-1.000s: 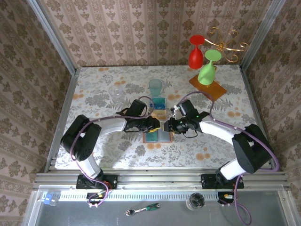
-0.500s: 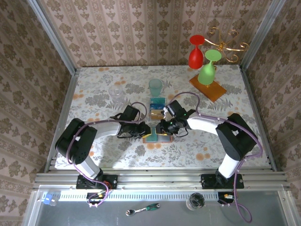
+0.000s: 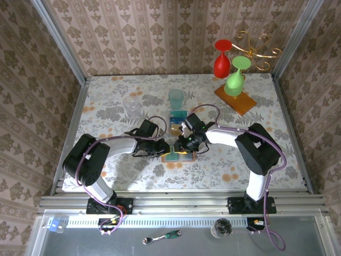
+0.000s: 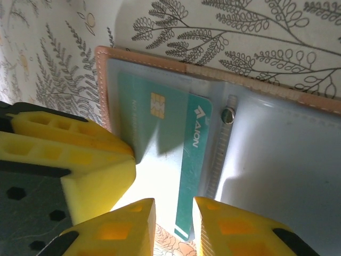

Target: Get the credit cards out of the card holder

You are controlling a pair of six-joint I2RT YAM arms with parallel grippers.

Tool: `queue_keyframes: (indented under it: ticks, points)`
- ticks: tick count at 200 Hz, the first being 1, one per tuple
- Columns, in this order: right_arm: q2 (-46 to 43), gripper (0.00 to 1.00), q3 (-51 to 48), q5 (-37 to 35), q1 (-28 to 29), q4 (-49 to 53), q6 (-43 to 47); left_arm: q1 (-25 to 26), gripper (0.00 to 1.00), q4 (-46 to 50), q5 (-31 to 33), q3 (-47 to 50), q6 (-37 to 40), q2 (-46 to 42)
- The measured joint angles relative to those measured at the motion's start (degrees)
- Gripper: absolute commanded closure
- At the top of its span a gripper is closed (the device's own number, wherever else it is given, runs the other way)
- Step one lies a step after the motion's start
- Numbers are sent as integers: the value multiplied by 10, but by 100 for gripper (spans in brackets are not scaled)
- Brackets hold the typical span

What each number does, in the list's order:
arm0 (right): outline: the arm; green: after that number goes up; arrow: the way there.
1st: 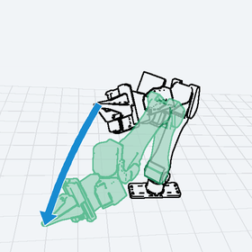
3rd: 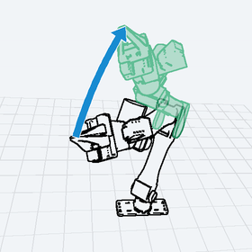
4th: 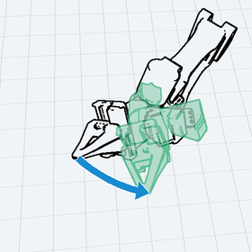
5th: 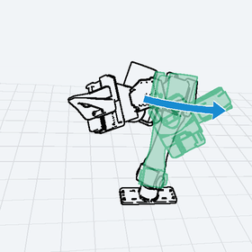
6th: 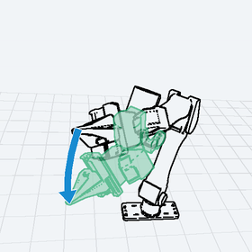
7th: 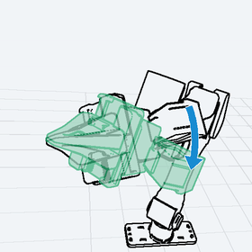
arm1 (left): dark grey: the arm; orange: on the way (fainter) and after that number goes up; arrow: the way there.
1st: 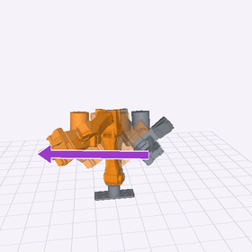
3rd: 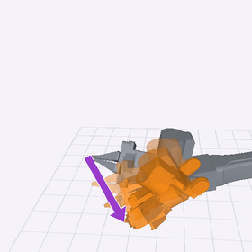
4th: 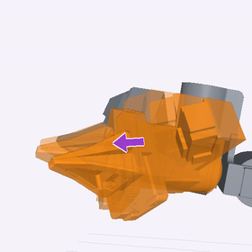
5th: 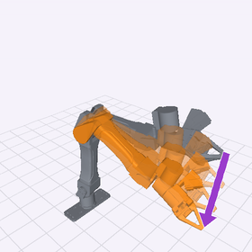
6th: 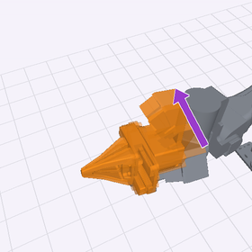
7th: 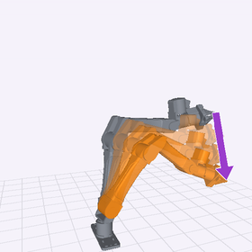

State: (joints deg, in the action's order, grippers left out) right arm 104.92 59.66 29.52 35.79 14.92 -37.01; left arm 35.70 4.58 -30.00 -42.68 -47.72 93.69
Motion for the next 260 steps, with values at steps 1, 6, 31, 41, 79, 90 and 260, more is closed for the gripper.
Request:
queue_keyframes:
  ticks: [1, 6, 31, 41, 79, 90, 260]
  points:
    - [0, 73, 0, 0, 0, 1, 0, 0, 82, 0, 0, 0, 0, 0]
    - [1, 74, 2, -1, 1, 5, 2, -1, 82, 1, 0, 0, 0, 0]
    - [2, 75, 4, -20, 1, 23, 10, -2, 82, 1, 0, 0, 1, 1]
    - [2, 75, 4, -29, 1, 31, 11, -2, 82, 1, 0, 0, 2, 1]
    - [2, 75, 1, -47, -2, 37, 13, -2, 82, 1, 0, -1, 4, 2]
    - [2, 75, -2, -47, -3, 35, 13, -2, 82, 1, 0, -1, 5, 2]
    - [-34, 74, -48, -40, -32, 17, 11, -2, 82, 6, -2, -7, 7, 3]
